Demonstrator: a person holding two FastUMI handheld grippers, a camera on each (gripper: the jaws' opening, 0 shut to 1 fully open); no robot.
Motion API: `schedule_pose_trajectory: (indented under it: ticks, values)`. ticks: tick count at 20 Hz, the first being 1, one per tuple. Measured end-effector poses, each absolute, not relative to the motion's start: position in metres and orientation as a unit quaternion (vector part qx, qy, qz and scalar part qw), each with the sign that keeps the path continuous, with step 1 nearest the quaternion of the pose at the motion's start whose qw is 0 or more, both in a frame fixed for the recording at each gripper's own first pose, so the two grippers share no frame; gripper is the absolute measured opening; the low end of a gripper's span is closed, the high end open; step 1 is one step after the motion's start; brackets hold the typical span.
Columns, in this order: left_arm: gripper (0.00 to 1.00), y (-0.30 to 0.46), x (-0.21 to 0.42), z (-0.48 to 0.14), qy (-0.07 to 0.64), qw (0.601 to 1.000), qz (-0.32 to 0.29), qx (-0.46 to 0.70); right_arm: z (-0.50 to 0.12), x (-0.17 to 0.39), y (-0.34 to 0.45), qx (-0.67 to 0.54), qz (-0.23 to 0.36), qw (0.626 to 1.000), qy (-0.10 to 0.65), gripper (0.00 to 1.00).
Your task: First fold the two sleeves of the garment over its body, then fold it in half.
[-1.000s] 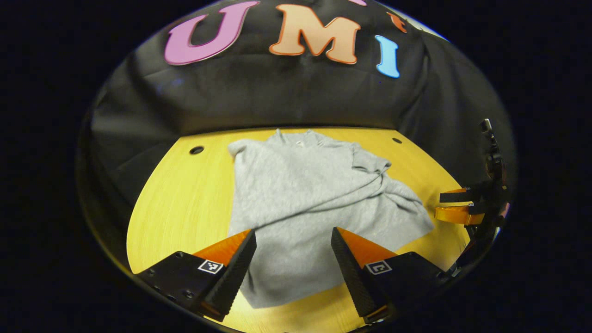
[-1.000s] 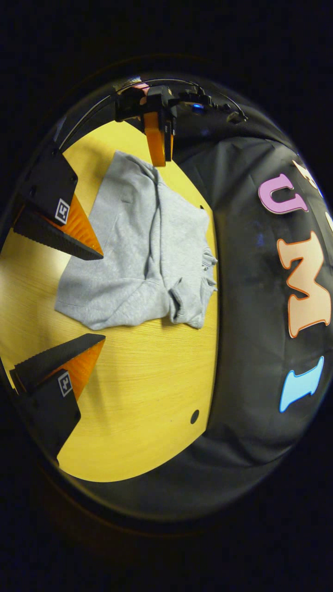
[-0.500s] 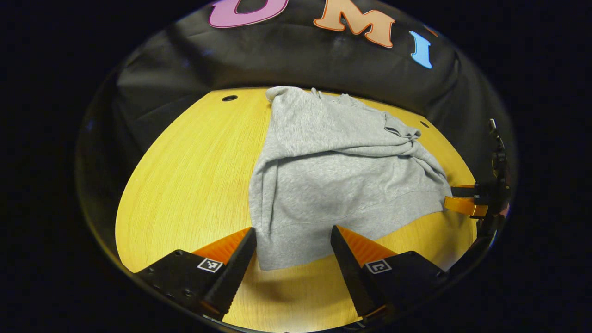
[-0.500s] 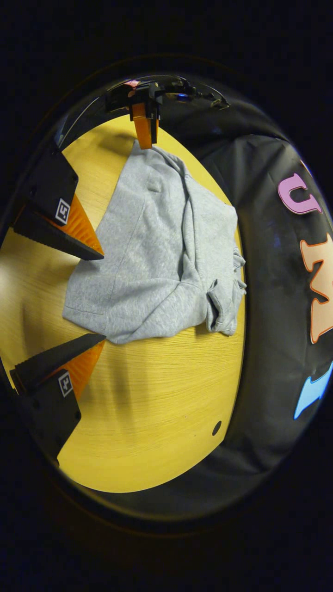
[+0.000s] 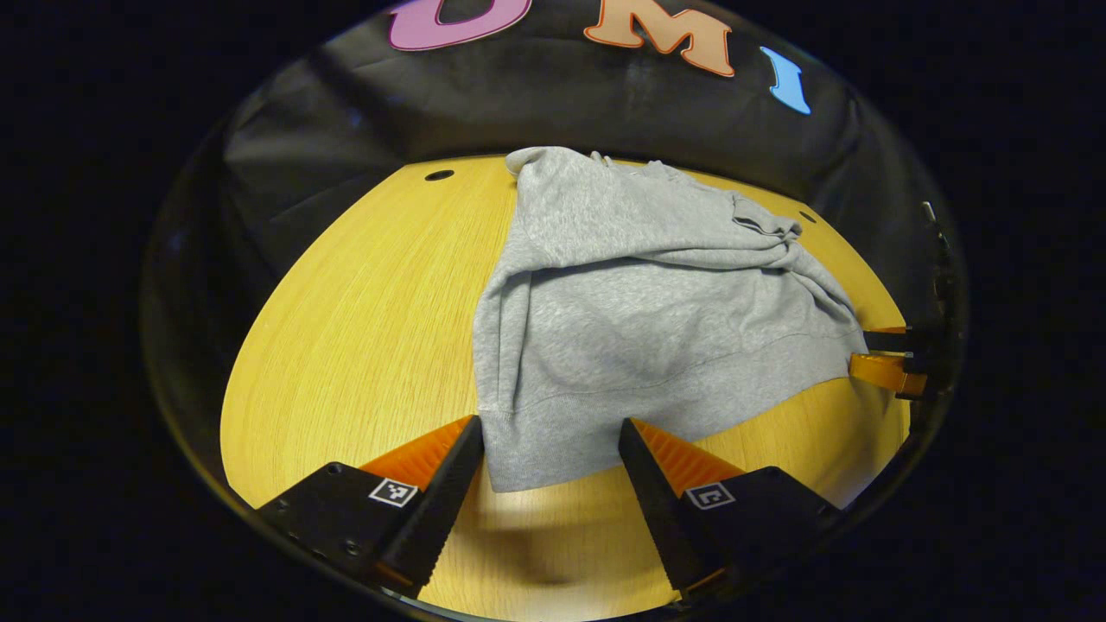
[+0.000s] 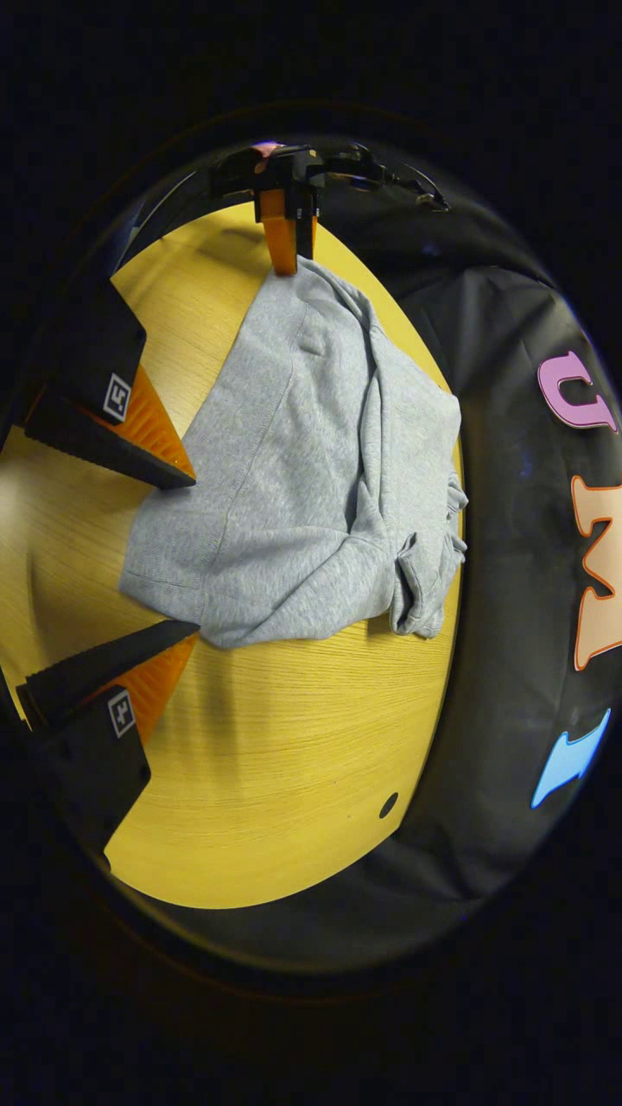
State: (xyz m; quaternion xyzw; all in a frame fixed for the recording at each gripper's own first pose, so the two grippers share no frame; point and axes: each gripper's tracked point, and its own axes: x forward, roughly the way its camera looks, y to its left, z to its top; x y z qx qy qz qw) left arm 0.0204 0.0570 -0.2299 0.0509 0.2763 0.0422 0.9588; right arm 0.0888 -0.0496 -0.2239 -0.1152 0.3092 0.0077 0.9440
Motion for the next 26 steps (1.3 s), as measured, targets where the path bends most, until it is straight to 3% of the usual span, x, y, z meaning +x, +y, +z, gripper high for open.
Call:
schedule_pose_trajectory:
  ticks: [4, 6, 7, 8, 9, 10, 11, 12, 14, 16, 17, 18, 26]
  values:
    - [0.88, 0.052, 0.022, -0.230, 0.283, 0.957, 0.019, 0.064, -0.226, 0.091, -0.054, -0.105, 0.006, 0.942, 0.319, 0.81]
    - [0.79, 0.049, 0.026, -0.232, 0.287, 0.956, 0.009, 0.065, -0.226, 0.090, -0.054, -0.102, 0.006, 0.941, 0.323, 0.63]
    - [0.76, 0.047, 0.027, -0.232, 0.287, 0.956, 0.002, 0.065, -0.228, 0.090, -0.052, -0.098, 0.009, 0.940, 0.325, 0.50]
    - [0.62, 0.045, 0.028, -0.231, 0.289, 0.955, -0.008, 0.066, -0.229, 0.090, -0.049, -0.093, 0.008, 0.940, 0.329, 0.37]
    - [0.58, 0.041, 0.029, -0.231, 0.290, 0.954, -0.020, 0.068, -0.229, 0.089, -0.048, -0.090, 0.009, 0.939, 0.332, 0.24]
    - [0.43, 0.038, 0.030, -0.231, 0.294, 0.953, -0.029, 0.066, -0.227, 0.090, -0.049, -0.093, 0.009, 0.938, 0.333, 0.20]
    - [0.35, 0.034, 0.032, -0.233, 0.296, 0.952, -0.040, 0.060, -0.229, 0.090, -0.048, -0.092, 0.009, 0.937, 0.336, 0.17]
    - [0.17, 0.031, 0.034, -0.232, 0.299, 0.952, -0.043, 0.051, -0.228, 0.089, -0.047, -0.093, 0.010, 0.937, 0.337, 0.12]
    - [0.03, 0.031, 0.036, -0.233, 0.304, 0.951, -0.045, 0.044, -0.228, 0.089, -0.047, -0.091, 0.011, 0.937, 0.338, 0.12]
    - [0.00, 0.030, 0.036, -0.233, 0.300, 0.952, -0.048, 0.042, -0.227, 0.089, -0.046, -0.082, 0.008, 0.937, 0.339, 0.12]
    - [0.00, 0.030, 0.037, -0.232, 0.298, 0.952, -0.047, 0.040, -0.227, 0.090, -0.046, -0.076, 0.004, 0.937, 0.340, 0.12]
    - [0.00, 0.029, 0.036, -0.232, 0.298, 0.952, -0.047, 0.039, -0.225, 0.089, -0.045, -0.071, 0.002, 0.938, 0.340, 0.06]
    - [0.00, 0.020, 0.047, -0.188, 0.278, 0.957, -0.069, 0.038, -0.187, 0.097, -0.027, -0.050, 0.020, 0.943, 0.327, 0.05]
